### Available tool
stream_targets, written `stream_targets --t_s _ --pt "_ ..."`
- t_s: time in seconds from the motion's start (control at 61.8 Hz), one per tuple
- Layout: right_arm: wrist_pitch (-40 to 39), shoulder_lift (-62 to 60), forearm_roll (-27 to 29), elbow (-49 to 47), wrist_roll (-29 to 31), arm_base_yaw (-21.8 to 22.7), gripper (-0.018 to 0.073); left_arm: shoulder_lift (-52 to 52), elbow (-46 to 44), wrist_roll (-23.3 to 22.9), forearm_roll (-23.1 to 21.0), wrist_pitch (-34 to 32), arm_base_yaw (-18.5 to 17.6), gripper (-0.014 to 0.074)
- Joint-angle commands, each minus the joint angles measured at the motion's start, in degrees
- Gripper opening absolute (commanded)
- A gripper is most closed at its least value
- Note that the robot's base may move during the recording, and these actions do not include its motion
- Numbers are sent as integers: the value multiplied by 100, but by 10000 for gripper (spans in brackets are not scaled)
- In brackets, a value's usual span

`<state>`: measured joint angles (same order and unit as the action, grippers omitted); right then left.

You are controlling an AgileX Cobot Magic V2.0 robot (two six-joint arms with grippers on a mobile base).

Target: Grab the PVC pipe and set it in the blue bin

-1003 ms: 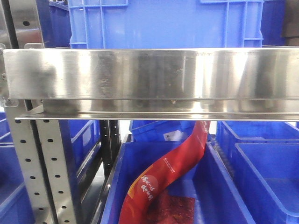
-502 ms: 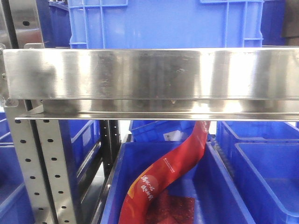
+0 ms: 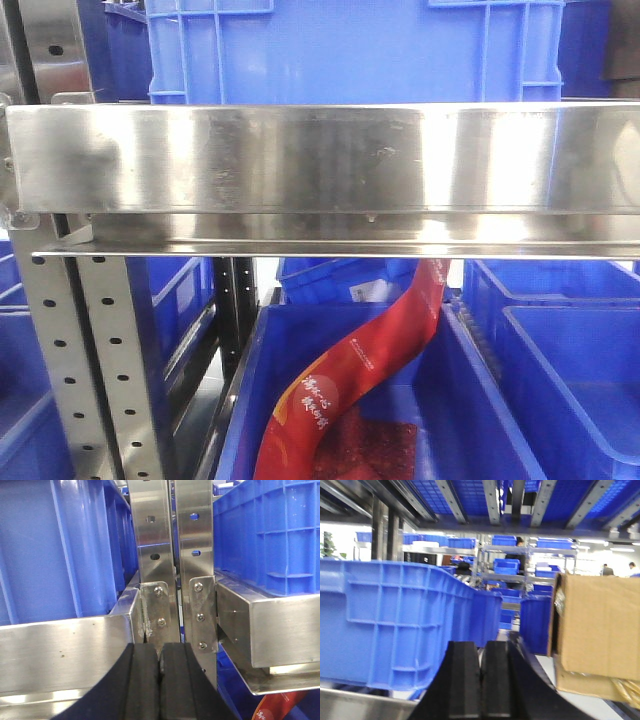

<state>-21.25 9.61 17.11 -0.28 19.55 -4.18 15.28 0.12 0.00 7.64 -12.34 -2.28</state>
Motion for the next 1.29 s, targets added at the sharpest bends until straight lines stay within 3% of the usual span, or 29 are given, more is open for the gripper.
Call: stream_targets --t_s 0.0,0.372,0.518,0.761,0.939,1.279 --pt "-116 -112 -12 28 2 162 -168 -30 -12 0 -5 -114 -32 -111" --pt "978 -945 -745 28 2 576 -168 -30 -12 0 -5 -114 -32 -111" --pt "1228 -961 -770 28 2 745 -168 -30 -12 0 -5 -114 -32 -111" --pt "1066 -961 -841 28 2 1001 -168 -30 -12 0 -5 -114 -32 -111" --pt "688 -961 -854 28 2 1023 -168 -30 -12 0 -5 -114 -32 -111" --pt "676 -961 -854 28 2 1023 -168 -30 -12 0 -5 -114 -32 -111"
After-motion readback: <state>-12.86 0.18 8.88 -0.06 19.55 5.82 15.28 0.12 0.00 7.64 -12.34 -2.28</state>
